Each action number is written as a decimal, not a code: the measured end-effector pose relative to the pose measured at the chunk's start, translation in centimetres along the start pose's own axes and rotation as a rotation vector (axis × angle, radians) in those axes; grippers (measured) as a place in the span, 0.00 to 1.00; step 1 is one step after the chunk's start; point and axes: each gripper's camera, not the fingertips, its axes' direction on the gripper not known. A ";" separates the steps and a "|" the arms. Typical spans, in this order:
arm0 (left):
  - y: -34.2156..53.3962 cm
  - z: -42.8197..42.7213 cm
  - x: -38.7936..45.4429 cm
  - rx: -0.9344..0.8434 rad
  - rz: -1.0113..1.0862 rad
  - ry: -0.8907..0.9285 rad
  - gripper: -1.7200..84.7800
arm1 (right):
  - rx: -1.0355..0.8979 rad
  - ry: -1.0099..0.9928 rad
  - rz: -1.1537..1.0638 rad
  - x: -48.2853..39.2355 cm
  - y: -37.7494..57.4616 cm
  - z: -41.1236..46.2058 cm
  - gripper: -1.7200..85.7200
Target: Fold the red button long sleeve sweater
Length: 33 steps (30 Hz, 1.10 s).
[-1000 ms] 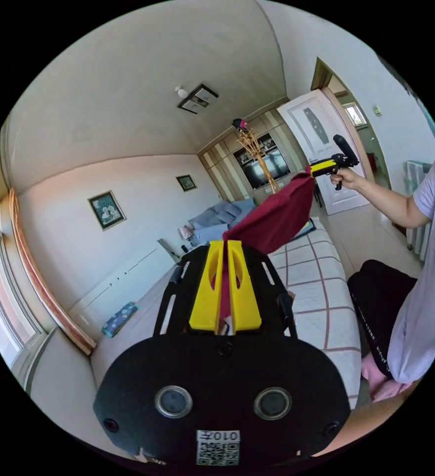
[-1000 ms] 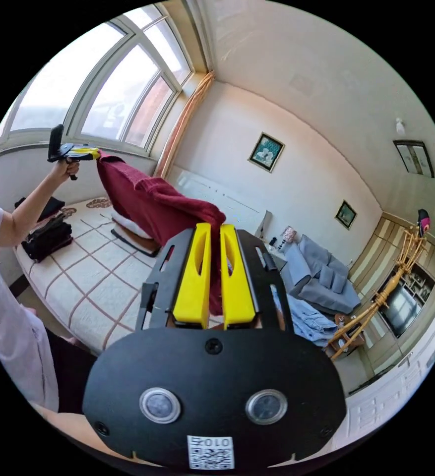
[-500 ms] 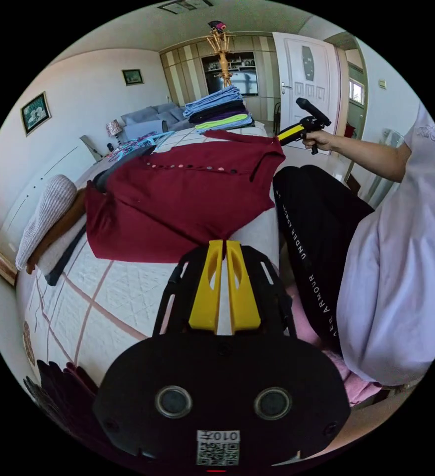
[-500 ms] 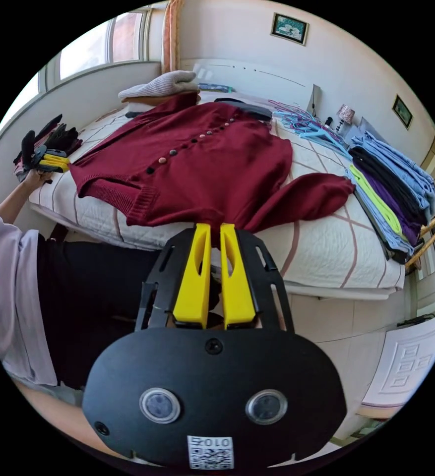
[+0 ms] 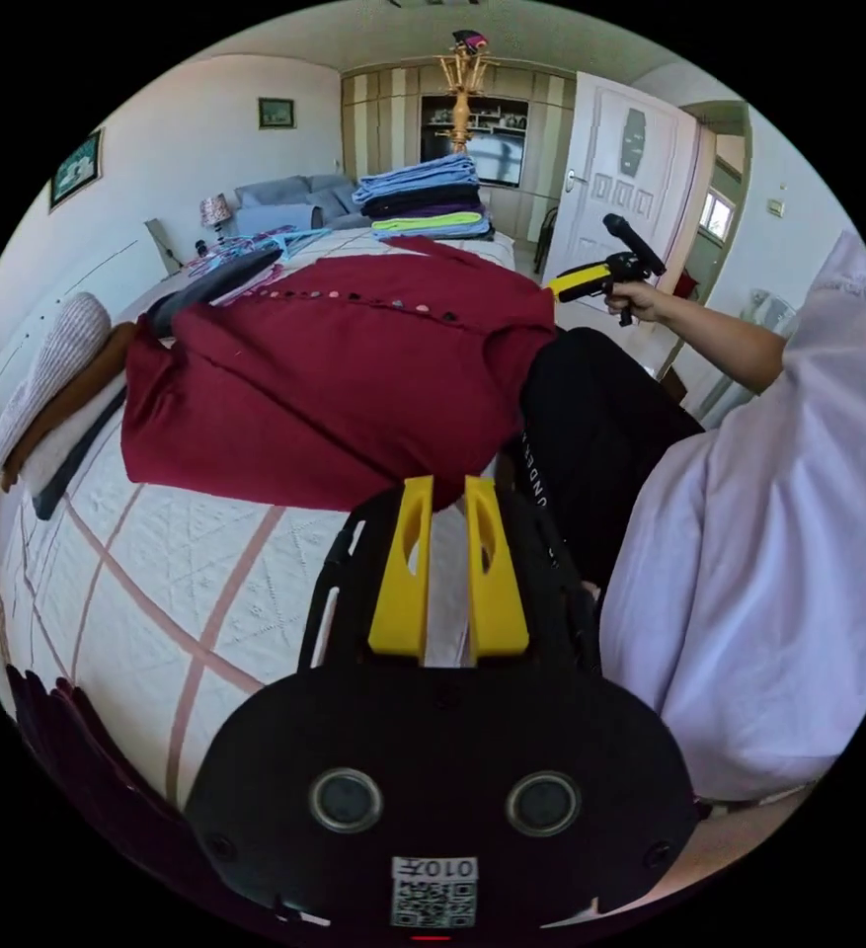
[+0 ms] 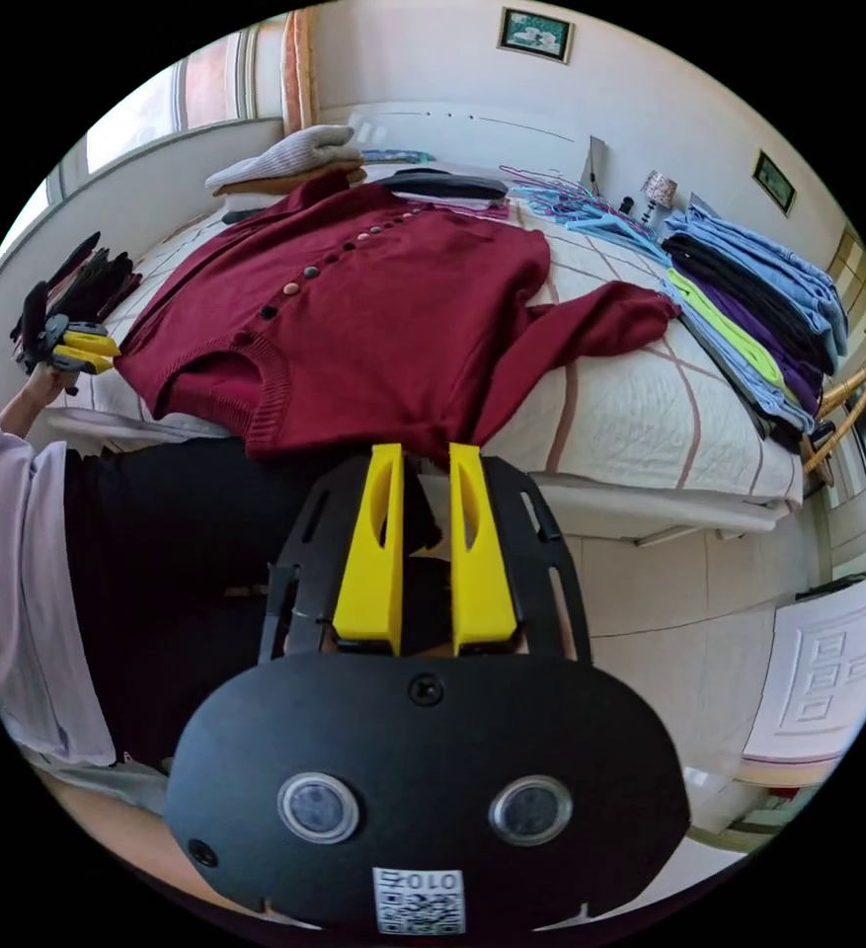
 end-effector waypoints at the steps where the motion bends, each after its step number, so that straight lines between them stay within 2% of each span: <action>1: 0.2 -0.6 -1.1 0.023 -0.024 -0.006 0.08 | -0.011 0.000 0.005 -0.2 0.3 0.0 0.09; 4: -0.6 -2.6 -5.0 0.088 -0.110 -0.136 0.09 | -0.023 0.002 0.065 -1.0 1.9 -0.8 0.08; 7: -3.0 -3.3 -10.9 0.163 -0.244 -0.298 0.10 | 0.082 0.029 0.153 -2.3 2.9 -2.8 0.08; 12: -9.3 1.6 -20.4 0.206 -0.392 -0.335 0.10 | 0.282 0.109 0.161 -6.5 1.0 -6.6 0.07; 17: -14.1 10.2 -26.9 0.081 -0.547 -0.381 0.12 | 0.385 0.102 0.126 -9.4 0.3 -9.1 0.08; 22: -13.7 15.0 -29.7 -0.069 -0.616 -0.423 0.13 | 0.406 0.130 0.156 -10.3 2.6 -10.2 0.08; 28: -11.4 15.2 -31.0 -0.113 -0.597 -0.356 0.12 | 0.428 0.086 0.232 -9.9 5.1 -9.7 0.08; 33: -10.0 14.3 -31.2 -0.222 -0.532 -0.406 0.09 | 0.437 0.062 0.209 -10.6 5.1 -9.1 0.08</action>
